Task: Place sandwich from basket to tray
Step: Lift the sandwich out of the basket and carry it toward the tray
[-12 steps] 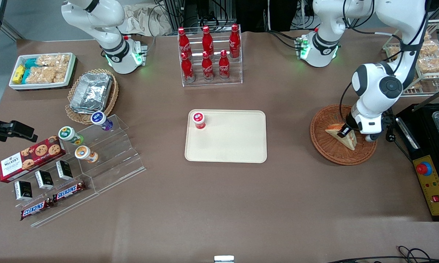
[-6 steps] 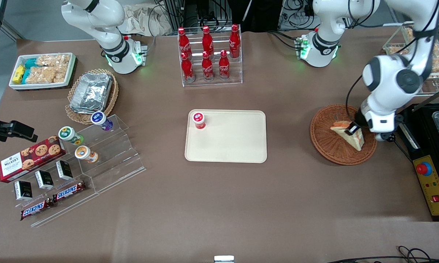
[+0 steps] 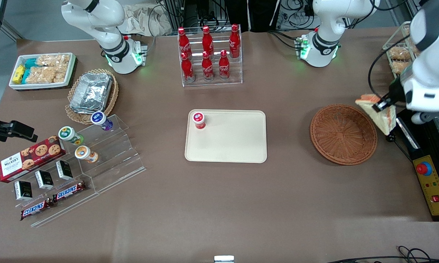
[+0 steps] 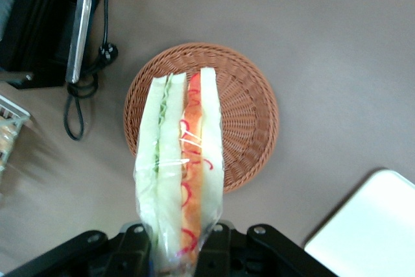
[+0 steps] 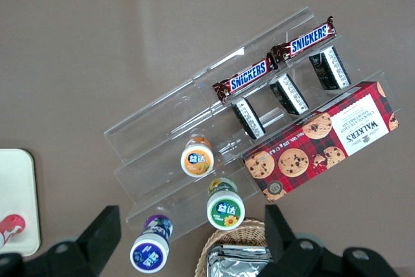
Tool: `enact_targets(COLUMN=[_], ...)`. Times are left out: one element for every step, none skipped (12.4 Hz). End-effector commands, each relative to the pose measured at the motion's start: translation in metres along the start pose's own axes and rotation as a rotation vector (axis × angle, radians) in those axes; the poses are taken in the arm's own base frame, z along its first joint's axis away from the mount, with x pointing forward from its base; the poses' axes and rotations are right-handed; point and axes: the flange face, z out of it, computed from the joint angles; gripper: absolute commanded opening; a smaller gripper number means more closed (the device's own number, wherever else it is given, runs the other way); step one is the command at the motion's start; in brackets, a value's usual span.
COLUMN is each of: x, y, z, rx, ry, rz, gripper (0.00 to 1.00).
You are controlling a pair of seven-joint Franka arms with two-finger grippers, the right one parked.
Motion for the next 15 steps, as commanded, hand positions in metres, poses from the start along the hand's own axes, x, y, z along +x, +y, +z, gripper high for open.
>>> enact_targets(x=[-0.022, -0.042, -0.061, -0.075, -0.091, -0.112, -0.126, -0.141, -0.154, -0.163, -0.176, -0.178, -0.175, -0.180, -0.190], y=[0.033, 0.058, 0.080, 0.098, 0.120, 0.146, 0.168, 0.189, 0.205, 0.214, 0.223, 0.229, 0.234, 0.245, 0.257], z=[-0.052, -0.059, -0.068, -0.070, -0.064, -0.050, -0.027, 0.001, 0.031, 0.068, 0.100, 0.128, 0.151, 0.171, 0.192], rx=[-0.010, -0.036, -0.082, -0.137, -0.167, -0.166, -0.160, -0.165, -0.182, -0.194, -0.197, -0.177, -0.157, -0.150, -0.133], ry=[0.027, 0.038, 0.033, 0.030, 0.038, 0.046, 0.046, 0.063, 0.089, 0.106, 0.110, 0.118, 0.126, 0.111, 0.100], rz=[0.151, 0.205, 0.253, 0.287, 0.328, 0.386, 0.432, 0.473, 0.499, 0.515, 0.544, 0.573, 0.598, 0.626, 0.666], gripper=[0.00, 0.00, 0.00, 0.00, 0.00, 0.00, 0.00, 0.00, 0.00, 0.00, 0.00, 0.00, 0.00, 0.00, 0.00])
